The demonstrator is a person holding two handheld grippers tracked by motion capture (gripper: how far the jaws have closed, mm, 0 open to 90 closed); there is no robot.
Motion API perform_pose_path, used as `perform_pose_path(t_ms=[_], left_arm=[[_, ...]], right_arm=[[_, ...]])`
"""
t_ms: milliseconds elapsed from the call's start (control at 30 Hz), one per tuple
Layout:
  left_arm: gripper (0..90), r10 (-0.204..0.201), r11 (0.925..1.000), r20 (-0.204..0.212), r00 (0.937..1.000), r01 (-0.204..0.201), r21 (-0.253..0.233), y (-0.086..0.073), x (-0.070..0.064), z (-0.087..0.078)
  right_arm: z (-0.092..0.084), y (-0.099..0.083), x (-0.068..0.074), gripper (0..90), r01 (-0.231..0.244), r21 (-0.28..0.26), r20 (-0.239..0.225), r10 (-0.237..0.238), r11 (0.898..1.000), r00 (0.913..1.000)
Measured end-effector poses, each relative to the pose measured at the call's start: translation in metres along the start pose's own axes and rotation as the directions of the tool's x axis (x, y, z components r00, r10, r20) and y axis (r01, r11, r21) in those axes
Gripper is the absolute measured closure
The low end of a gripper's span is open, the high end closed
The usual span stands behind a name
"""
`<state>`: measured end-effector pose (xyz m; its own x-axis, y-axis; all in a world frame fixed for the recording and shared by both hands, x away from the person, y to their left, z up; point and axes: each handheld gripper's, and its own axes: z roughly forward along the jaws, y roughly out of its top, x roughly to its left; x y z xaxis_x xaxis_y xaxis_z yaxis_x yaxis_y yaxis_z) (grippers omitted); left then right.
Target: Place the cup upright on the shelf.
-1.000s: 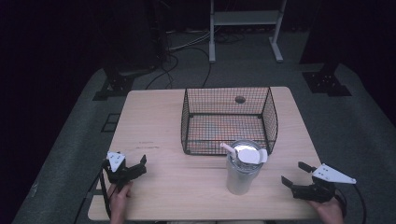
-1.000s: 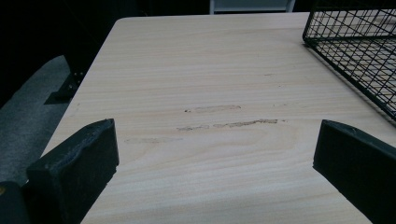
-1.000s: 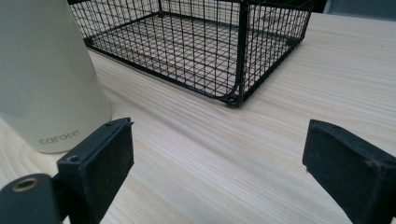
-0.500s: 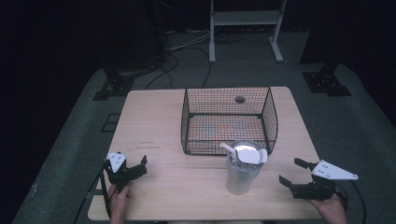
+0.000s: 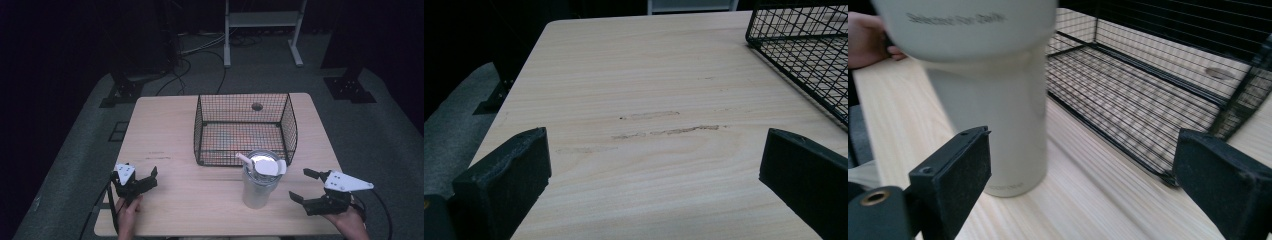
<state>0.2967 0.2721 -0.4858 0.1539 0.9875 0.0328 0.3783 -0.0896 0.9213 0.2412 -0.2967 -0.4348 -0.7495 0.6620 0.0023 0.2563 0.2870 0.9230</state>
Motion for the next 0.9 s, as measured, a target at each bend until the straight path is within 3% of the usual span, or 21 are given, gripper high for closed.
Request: perform_pose_path(t_ms=[267,900], left_arm=[[0.0,-0.001,1.0,0.0,1.0,0.001,-0.002,0.0,0.001,0.0],[0.0,-0.001,1.0,0.001,1.0,0.001,-0.003,0.0,0.0,0.0]], right_arm=[[0.008,0.006,0.016,8.1,0.03,-0.003,-0.073,-0.031,1.0,0.9969],[0.033,0.011,0.029,8.1,0.043,0.013,-0.178,-0.04,0.999,0.9833]])
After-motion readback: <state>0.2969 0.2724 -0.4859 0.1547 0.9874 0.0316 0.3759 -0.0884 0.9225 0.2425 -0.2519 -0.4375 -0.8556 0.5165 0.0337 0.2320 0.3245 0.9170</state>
